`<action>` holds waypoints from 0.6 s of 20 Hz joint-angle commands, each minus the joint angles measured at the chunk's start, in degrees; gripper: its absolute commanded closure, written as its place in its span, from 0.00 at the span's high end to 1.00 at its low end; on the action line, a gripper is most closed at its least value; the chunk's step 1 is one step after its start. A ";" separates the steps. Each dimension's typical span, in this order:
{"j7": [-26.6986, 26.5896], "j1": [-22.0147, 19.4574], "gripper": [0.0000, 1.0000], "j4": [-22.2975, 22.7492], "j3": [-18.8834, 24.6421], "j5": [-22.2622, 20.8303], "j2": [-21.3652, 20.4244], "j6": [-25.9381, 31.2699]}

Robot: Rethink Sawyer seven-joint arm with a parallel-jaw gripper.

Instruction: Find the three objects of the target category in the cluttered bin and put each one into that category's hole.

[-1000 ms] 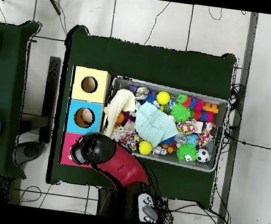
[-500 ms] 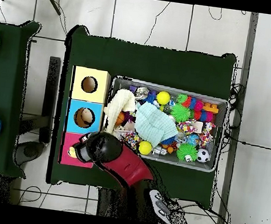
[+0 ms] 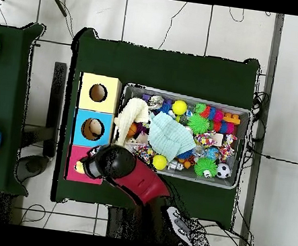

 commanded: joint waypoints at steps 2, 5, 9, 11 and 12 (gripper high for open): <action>6.59 4.82 0.00 -0.45 -3.01 -6.16 4.70 -8.57; 6.85 6.99 1.00 -2.84 -6.23 -7.82 4.36 -6.71; 7.18 8.77 1.00 -4.60 -8.53 -8.96 4.62 -5.91; 6.96 9.58 1.00 -5.26 -9.46 -9.61 4.81 -6.07; 6.76 9.87 1.00 -5.69 -9.84 -9.93 4.94 -5.77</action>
